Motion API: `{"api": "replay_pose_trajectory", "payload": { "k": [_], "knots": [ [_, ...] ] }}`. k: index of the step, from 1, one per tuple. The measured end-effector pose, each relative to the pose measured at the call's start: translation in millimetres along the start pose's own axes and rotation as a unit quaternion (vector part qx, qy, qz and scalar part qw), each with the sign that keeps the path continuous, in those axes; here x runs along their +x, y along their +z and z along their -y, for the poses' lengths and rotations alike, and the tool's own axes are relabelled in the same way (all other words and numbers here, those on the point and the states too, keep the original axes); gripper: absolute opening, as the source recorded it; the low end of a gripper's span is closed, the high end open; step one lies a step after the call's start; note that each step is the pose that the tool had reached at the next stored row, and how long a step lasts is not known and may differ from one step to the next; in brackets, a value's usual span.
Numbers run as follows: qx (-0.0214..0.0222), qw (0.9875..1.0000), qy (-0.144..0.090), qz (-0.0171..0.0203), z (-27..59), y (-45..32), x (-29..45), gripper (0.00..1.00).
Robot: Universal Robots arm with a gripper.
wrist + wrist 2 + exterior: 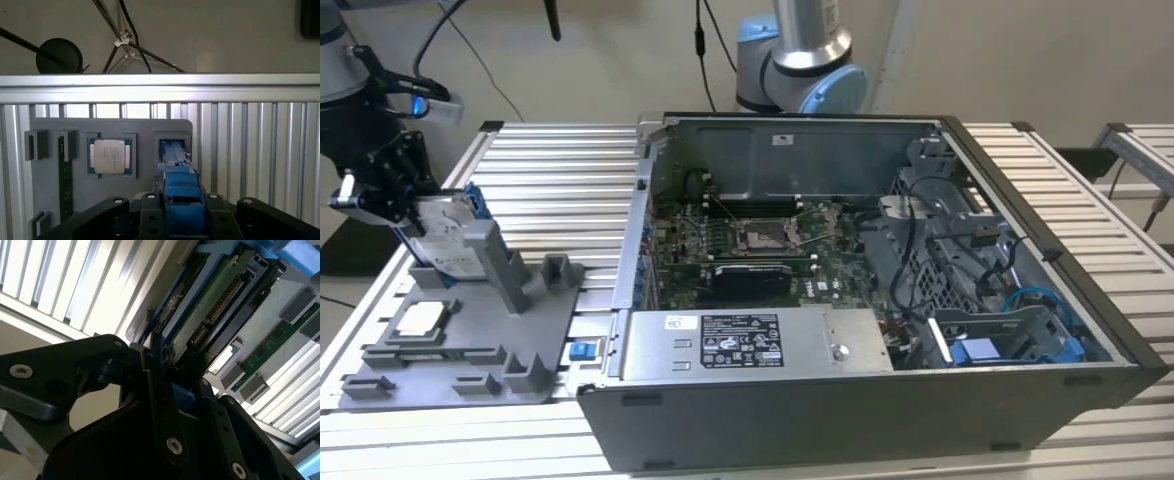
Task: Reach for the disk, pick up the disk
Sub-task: 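Pick up the disk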
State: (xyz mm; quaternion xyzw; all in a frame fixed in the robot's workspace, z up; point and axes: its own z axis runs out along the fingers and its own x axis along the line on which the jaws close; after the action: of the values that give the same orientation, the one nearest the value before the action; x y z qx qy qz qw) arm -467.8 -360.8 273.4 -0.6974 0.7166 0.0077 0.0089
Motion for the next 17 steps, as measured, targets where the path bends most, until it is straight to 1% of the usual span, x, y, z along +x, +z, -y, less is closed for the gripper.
{"api": "replay_pose_trajectory", "payload": {
  "k": [10,17],
  "knots": [
    [0.0000,1.0000,0.000,0.0000,0.0,-3.0,-0.1,0.00],
    [0.0000,1.0000,0.000,0.0000,0.1,-6.6,-0.1,0.00]
  ]
}}
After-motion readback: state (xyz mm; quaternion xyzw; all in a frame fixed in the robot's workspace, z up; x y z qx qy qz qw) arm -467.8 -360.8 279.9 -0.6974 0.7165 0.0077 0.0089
